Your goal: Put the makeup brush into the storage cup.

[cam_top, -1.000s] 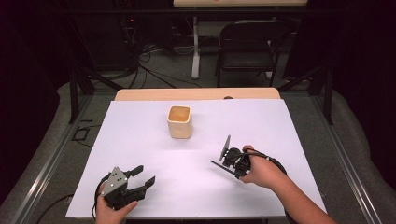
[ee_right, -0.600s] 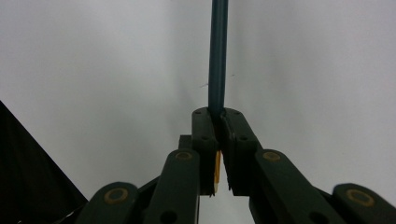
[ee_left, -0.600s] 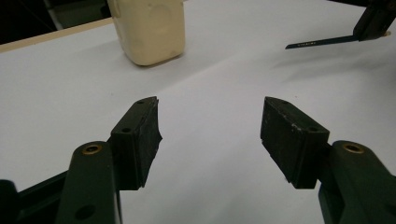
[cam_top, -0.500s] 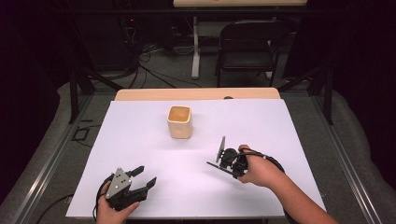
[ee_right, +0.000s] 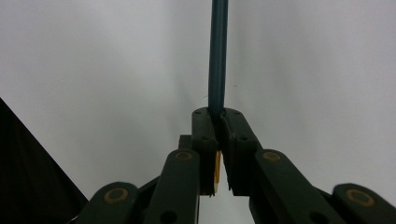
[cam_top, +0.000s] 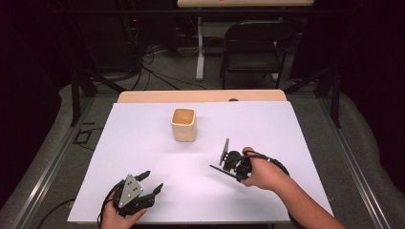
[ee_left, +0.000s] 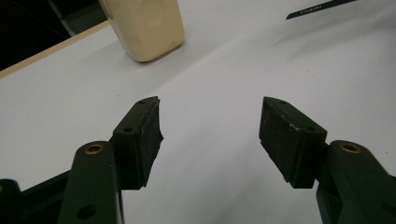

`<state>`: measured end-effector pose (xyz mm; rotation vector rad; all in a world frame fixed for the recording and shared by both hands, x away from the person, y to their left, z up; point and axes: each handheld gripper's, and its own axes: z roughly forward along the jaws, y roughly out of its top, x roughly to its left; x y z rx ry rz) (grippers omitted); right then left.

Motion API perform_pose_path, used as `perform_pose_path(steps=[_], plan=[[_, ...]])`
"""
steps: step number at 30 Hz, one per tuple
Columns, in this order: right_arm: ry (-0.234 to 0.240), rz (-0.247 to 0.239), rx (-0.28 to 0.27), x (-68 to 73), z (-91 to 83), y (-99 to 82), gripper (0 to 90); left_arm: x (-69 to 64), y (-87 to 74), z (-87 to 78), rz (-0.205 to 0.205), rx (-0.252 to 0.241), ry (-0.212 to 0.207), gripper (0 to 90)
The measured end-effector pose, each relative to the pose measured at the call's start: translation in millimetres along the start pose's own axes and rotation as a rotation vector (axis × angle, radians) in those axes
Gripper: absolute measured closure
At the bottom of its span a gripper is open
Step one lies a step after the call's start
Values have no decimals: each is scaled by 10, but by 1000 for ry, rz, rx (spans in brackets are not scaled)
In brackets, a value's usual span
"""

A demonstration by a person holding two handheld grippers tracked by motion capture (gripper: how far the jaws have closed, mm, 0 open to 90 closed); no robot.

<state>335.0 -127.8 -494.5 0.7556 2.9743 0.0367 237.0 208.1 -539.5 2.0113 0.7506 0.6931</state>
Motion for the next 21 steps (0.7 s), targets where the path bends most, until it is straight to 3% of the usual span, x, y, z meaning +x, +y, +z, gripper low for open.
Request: perform_pose_path(steps=[10,21], plan=[[4,2,0,9,14,8,841,-62,8,27,50,19,9,391],[8,-13,-5,32,30,30,841,-161,19,77,133,40,14,391]])
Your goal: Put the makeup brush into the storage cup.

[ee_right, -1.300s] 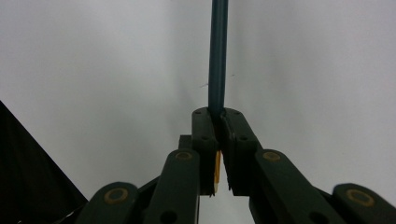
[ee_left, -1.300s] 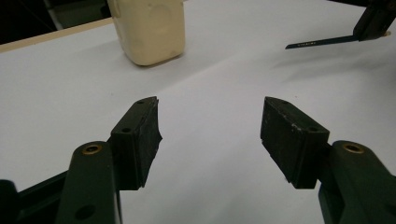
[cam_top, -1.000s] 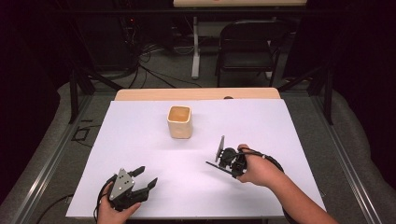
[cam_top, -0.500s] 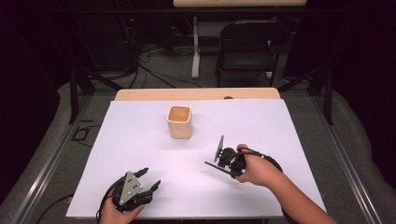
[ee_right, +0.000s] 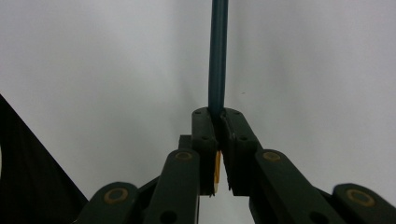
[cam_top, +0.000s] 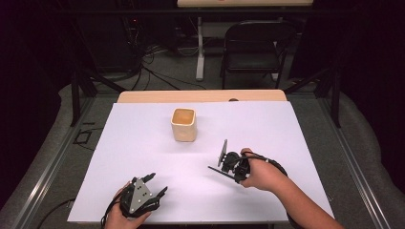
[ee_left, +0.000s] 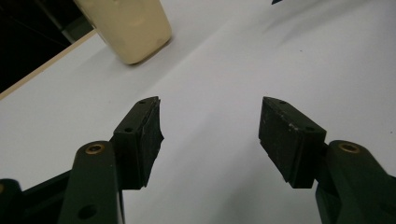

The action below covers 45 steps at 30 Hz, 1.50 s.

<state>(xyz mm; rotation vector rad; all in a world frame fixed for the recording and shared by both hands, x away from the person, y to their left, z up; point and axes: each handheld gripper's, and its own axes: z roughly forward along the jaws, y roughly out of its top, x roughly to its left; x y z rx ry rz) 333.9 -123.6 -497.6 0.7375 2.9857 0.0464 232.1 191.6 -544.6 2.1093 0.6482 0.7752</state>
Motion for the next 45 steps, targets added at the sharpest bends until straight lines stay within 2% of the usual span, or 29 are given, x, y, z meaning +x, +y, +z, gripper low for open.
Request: perform_pose_path(steps=[8,22,24,29,38,45], plan=[[9,2,-7,10,2,11,841,-87,24,31,72,24,11,391],[8,-2,-10,16,-27,33,841,-270,100,108,254,78,28,392],[6,1,-8,19,-40,35,841,-295,126,131,282,89,20,395],[11,0,-13,11,-54,40,840,-313,158,172,308,103,19,402],[21,5,-10,-9,-68,46,841,-353,251,276,430,123,56,413],[31,-2,-18,-19,-70,54,841,-404,322,353,471,130,61,426]])
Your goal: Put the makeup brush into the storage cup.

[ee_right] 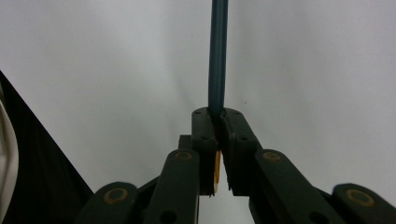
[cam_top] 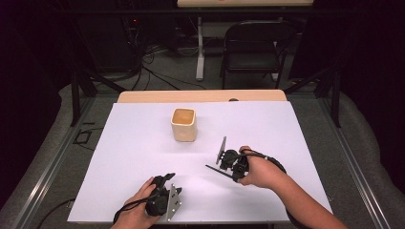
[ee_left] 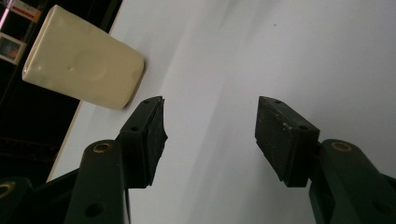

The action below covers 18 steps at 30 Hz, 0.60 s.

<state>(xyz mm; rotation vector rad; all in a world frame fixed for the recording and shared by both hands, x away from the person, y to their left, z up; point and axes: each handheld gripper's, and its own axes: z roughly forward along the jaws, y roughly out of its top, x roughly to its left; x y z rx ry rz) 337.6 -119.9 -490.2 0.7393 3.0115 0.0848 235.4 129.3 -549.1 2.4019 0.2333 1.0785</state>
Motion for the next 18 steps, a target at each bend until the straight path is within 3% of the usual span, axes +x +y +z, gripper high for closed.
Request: perform_pose_path(steps=[11,18], plan=[[5,4,3,-1,-15,27,841,-28,144,55,103,12,23,442],[6,-1,5,12,-24,42,841,-61,189,78,138,13,32,453]])
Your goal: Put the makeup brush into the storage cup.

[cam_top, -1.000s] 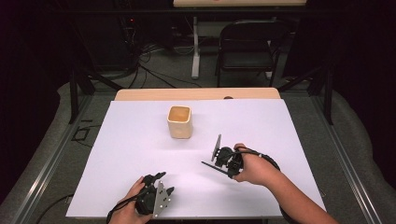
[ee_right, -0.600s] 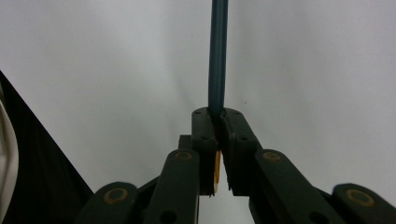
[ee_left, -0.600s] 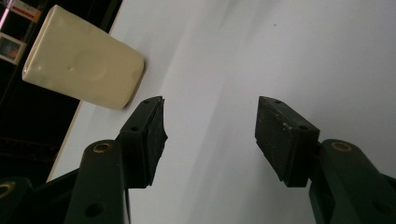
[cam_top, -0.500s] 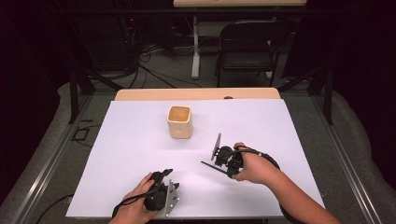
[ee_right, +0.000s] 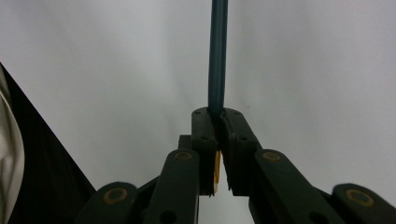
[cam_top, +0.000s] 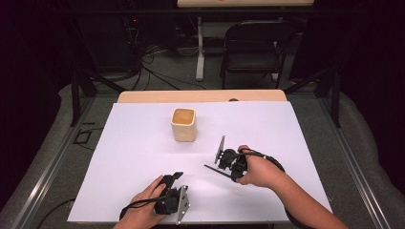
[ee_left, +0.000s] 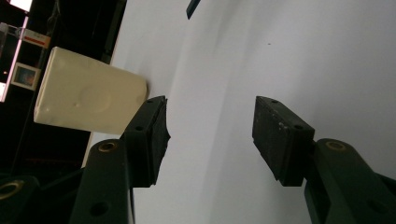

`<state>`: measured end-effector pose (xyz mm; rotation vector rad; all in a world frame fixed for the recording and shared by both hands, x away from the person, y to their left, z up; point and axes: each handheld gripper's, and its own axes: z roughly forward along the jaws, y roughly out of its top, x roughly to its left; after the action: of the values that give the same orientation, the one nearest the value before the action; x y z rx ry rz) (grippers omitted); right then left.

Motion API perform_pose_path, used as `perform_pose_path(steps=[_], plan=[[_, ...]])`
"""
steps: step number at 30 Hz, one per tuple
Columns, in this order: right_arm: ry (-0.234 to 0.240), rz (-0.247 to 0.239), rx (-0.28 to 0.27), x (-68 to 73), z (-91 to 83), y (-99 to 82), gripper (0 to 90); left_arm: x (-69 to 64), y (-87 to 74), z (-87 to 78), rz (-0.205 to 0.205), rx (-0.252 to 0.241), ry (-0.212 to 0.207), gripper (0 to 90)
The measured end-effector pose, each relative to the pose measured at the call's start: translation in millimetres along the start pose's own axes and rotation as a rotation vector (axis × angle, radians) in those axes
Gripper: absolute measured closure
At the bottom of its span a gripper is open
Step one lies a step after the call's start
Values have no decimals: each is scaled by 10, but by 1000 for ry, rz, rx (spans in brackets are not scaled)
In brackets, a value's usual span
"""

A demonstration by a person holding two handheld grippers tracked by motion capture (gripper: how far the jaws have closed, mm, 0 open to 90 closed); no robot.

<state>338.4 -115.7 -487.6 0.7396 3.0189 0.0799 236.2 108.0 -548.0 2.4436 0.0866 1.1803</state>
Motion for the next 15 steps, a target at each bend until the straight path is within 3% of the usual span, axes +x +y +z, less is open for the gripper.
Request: perform_pose_path(steps=[6,7,15], plan=[[4,-2,-2,7,4,7,841,-25,39,30,22,-10,11,462],[2,-4,-2,7,4,8,840,-17,46,26,45,3,11,466],[6,-3,1,14,5,25,841,-59,56,53,85,18,24,480]])
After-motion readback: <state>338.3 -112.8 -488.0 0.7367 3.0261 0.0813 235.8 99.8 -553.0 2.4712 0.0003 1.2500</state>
